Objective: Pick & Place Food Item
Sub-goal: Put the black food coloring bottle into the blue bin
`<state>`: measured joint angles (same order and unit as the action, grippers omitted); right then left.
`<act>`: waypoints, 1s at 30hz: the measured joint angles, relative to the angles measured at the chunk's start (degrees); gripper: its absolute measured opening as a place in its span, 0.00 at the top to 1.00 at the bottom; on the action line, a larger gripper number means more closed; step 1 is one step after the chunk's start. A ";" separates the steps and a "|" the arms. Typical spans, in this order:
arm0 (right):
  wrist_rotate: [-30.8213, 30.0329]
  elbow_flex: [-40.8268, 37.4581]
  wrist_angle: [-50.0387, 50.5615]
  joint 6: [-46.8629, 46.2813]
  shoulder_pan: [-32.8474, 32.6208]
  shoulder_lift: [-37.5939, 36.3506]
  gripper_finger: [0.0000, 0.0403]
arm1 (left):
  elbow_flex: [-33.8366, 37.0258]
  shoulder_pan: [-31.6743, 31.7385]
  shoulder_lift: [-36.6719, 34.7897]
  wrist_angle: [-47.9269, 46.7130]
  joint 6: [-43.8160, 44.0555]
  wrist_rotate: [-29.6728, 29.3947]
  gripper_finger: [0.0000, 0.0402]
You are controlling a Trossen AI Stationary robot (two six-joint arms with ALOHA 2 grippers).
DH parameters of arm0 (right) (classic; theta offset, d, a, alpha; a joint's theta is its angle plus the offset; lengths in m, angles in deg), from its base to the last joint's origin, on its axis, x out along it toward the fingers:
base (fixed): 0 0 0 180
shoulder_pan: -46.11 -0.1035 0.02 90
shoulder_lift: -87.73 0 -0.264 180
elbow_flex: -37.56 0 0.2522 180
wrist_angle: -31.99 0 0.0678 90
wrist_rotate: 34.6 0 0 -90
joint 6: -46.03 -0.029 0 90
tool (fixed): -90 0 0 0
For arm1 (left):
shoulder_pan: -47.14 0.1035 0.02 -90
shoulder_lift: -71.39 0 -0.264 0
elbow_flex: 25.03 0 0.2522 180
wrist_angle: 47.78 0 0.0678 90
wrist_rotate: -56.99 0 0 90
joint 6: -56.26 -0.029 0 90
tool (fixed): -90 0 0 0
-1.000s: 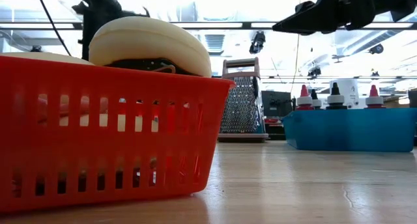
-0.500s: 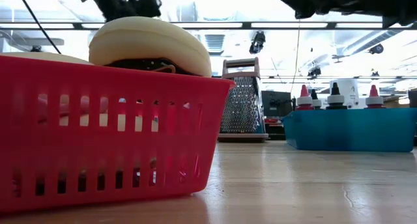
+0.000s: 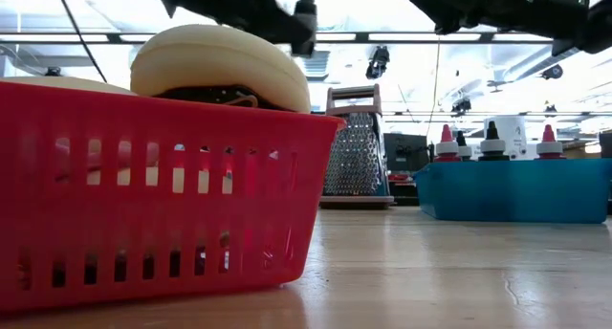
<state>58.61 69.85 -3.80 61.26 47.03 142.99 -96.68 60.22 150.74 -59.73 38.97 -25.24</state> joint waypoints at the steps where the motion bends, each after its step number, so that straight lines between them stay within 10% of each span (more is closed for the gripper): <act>1: 0.00 0.00 0.56 0.07 0.36 0.00 0.43 | 0.00 -0.36 1.34 2.55 0.01 0.09 0.80; 15: 0.20 1.13 15.24 -2.49 10.77 -5.33 0.43 | -1.99 -0.69 17.80 24.72 -0.03 1.91 0.80; 30: 2.87 25.95 66.64 -5.21 16.01 -6.93 0.43 | -10.52 -0.63 27.96 19.96 1.28 1.89 0.80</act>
<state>61.48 95.80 62.84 56.05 63.04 136.07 -107.20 59.59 178.70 -39.78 40.25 -23.36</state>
